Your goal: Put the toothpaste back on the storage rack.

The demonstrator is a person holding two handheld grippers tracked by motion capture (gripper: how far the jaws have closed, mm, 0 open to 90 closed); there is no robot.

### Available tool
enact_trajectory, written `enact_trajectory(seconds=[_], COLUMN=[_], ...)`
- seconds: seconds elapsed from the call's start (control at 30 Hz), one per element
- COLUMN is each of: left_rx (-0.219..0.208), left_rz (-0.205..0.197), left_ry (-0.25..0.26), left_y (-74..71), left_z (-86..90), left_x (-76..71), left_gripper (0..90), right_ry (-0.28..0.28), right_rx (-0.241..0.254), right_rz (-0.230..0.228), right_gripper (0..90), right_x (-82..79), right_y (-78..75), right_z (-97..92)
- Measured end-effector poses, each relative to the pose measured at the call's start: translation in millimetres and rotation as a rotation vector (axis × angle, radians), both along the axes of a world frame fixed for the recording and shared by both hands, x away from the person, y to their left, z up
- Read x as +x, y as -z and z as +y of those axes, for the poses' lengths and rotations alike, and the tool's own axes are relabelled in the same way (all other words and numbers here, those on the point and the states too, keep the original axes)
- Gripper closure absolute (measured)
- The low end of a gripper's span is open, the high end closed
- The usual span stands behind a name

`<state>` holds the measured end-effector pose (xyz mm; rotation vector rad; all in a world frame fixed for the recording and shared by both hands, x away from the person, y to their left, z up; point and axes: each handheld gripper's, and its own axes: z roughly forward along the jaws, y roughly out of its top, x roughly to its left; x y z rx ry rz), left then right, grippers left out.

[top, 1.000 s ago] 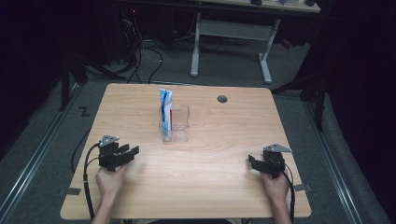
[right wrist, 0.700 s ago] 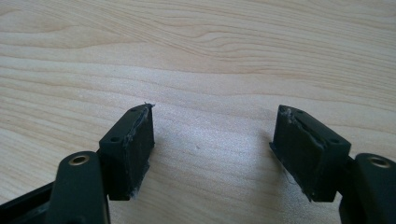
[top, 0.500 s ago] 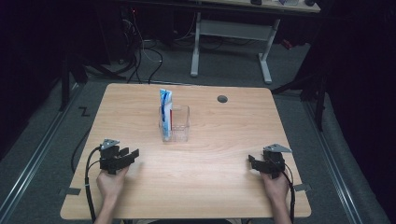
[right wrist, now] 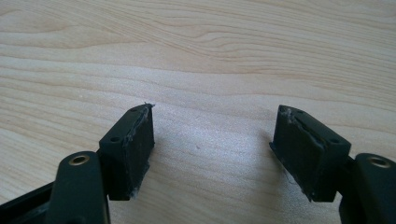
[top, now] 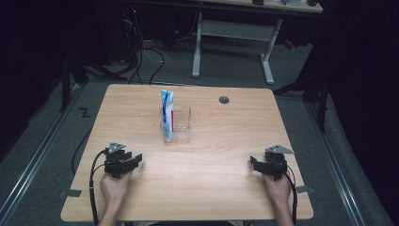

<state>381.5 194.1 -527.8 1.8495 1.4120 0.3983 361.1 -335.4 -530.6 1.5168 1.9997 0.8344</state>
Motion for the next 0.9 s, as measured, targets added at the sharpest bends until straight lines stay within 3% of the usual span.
enact_trajectory(seconds=[0.5,0.63,0.73,0.9], left_rx=[0.073,0.108,0.142,0.151], left_rz=[-0.017,-0.029,-0.052,-0.086], left_ry=[0.006,0.013,0.015,0.004], left_y=[2.5,2.8,4.4,7.9], left_z=[-10.3,-14.7,-18.9,-21.9], left_x=[-0.5,-1.2,-2.9,-5.7], left_gripper=[49.9,49.7,49.4,46.5], right_ry=[0.0,0.0,0.0,0.0], right_rx=[0.0,0.0,0.0,0.0], right_rz=[0.0,0.0,0.0,0.0], right_gripper=[29.4,29.4,29.4,29.4], right_x=[0.0,0.0,0.0,0.0], right_y=[0.0,0.0,0.0,0.0], right_z=[0.0,0.0,0.0,0.0])
